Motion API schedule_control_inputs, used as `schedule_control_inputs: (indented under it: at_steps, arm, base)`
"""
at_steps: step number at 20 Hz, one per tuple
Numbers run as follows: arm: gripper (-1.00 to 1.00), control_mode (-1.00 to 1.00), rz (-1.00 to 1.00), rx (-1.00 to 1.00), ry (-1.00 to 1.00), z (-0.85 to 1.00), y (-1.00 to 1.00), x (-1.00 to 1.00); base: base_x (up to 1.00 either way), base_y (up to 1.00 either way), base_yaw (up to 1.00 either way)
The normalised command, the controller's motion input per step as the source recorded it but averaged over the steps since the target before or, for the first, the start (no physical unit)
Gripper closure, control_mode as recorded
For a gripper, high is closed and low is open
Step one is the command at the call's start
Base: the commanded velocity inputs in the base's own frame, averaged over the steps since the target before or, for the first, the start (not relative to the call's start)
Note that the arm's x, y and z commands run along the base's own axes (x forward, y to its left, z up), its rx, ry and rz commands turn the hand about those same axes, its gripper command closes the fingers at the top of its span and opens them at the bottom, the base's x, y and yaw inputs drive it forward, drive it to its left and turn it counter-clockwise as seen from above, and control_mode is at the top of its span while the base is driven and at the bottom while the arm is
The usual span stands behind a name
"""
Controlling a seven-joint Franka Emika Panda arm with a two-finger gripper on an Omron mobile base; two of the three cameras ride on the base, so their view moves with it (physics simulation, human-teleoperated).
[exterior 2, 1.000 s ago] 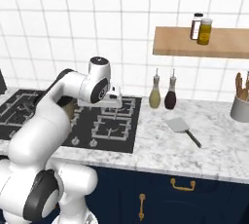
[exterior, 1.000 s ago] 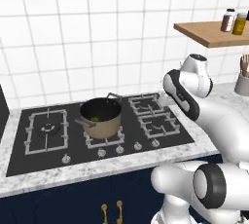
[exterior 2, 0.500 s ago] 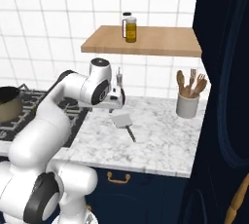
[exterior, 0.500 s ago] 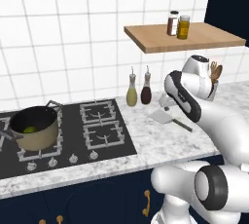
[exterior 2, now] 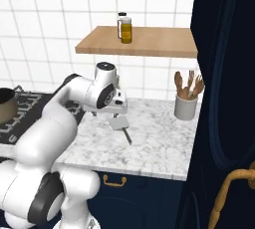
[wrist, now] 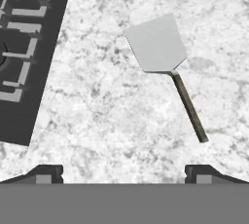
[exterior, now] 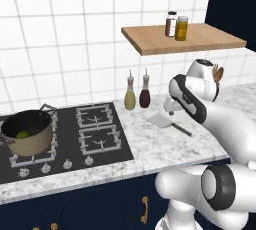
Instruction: Put the lime and lemon in the pot. Retrieve the spatula and lightly stir the vegetables in the pot.
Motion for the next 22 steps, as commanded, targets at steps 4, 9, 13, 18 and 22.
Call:
schedule_control_inputs:
  at_steps: [4, 9, 13, 18, 22]
  arm:
    - [-1.0, -1.0, 0.07, 0.0, 0.29, -0.71, -0.32, 0.37]
    - [-1.0, -1.0, 0.1, 0.01, 0.09, -0.65, -0.51, 0.31]
    - [-1.0, -1.0, 0.14, 0.0, 0.01, -0.48, -0.68, 0.45]
    - [-1.0, -1.0, 0.12, 0.05, 0.06, -0.36, -0.34, 0.28]
    - [-1.0, -1.0, 0.06, 0.01, 0.01, -0.41, -0.03, 0.02]
  base:
    - [0.0, 0.0, 0.0]
    - [0.0, 0.0, 0.0]
    - [0.0, 0.0, 0.0]
    - [0.0, 0.0, 0.0]
    - [0.0, 0.0, 0.0]
